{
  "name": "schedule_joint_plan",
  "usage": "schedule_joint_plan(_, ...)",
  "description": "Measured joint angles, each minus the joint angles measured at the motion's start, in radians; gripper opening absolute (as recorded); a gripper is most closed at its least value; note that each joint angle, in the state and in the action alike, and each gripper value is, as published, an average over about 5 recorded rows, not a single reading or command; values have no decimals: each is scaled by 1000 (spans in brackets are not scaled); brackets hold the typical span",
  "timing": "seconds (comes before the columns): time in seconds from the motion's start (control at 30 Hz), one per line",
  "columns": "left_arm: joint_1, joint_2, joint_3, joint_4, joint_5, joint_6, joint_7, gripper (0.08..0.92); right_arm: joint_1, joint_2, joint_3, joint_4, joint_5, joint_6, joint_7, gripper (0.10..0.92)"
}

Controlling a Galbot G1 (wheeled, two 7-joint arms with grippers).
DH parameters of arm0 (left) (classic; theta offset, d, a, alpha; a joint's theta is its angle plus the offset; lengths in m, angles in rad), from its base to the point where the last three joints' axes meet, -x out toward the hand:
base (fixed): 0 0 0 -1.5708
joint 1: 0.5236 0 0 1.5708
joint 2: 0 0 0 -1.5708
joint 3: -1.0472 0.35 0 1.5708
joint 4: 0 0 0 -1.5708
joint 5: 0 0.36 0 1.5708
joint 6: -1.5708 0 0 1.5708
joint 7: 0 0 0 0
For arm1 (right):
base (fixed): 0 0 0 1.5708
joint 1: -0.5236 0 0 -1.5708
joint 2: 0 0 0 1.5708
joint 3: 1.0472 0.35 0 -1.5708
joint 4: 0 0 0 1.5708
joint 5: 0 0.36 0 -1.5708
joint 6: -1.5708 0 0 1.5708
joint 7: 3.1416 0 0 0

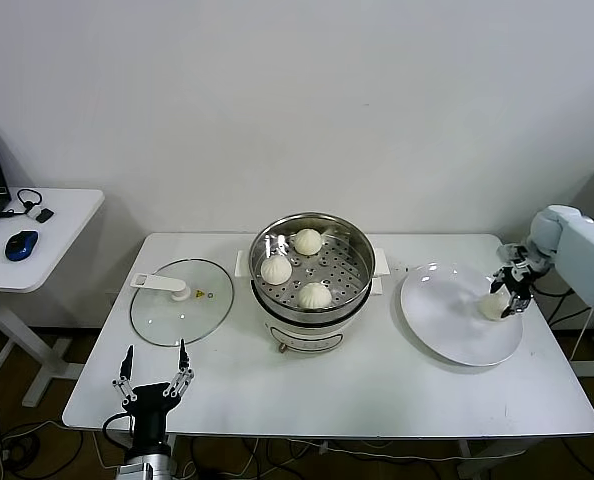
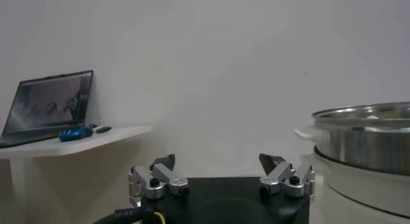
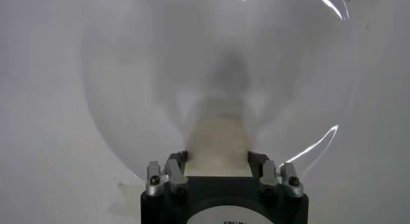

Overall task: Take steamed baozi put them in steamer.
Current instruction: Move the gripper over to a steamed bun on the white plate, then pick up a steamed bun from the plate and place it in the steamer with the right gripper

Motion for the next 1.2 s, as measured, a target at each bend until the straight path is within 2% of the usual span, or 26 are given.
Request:
schedule_joint_plan(0.33,-1,10,10,-14,-9,5,3,823,207,-71,-210,203,113,-41,-1,645)
schedule_joint_plan(0.6,-2,24,28,-28,-15,14,4,823,464,-83,-427,414,261,-107,22,645)
schedule_joint_plan(0.93,-9,43,51,-37,-20,23,8,823,709,-28,-561,665,475,-246,93,645)
schedule_joint_plan(1.2,-11,54,48,-40,-35,25,10,823,767,46,-581,767,608,-345,157,653)
